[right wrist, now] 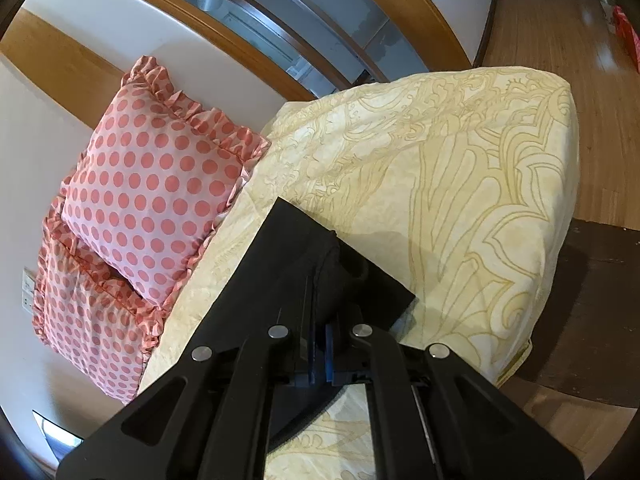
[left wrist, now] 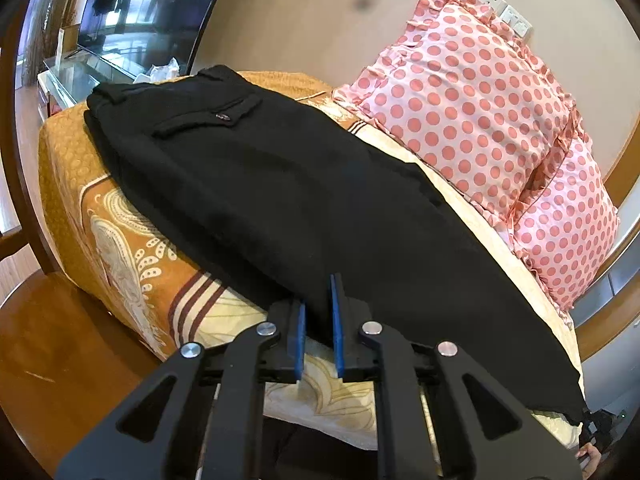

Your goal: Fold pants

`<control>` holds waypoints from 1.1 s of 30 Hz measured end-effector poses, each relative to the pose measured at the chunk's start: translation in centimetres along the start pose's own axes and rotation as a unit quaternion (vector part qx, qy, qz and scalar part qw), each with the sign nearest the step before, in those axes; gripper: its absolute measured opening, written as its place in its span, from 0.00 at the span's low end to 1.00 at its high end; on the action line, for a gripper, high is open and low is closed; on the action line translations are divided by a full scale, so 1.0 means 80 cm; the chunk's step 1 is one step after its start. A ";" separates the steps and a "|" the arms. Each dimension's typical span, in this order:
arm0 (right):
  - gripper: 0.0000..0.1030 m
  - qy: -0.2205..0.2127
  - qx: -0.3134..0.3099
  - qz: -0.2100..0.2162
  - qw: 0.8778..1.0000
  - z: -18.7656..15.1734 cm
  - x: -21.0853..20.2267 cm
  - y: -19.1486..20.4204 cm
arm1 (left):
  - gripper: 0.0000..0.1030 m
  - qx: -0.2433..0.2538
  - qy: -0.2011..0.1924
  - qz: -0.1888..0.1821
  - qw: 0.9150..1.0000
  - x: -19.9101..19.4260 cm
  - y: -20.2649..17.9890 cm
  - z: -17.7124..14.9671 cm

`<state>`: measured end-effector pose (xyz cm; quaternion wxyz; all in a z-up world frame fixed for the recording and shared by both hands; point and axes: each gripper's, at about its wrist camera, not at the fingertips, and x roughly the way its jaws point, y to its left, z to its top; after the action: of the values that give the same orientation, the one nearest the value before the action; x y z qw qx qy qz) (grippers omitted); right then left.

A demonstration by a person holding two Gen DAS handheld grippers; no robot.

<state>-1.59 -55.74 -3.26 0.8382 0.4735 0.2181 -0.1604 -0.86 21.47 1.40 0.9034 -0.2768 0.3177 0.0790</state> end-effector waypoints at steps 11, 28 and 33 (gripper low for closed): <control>0.07 0.003 -0.020 -0.055 0.998 -0.008 -0.009 -0.003 | 0.17 0.000 0.023 -0.027 0.999 -0.002 0.017 0.010; 0.34 0.180 -0.503 0.222 0.815 -0.251 0.070 0.403 | 0.73 0.130 -0.046 0.036 0.990 0.005 -0.043 0.016; 0.26 0.273 -0.585 0.230 0.728 -0.383 0.146 0.479 | 0.75 0.136 -0.035 0.043 0.989 0.023 -0.037 0.003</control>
<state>20.07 -10.85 4.50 0.8645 -0.0519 0.3726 0.3333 1.68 19.06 1.72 0.9391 -0.1345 0.3049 0.0838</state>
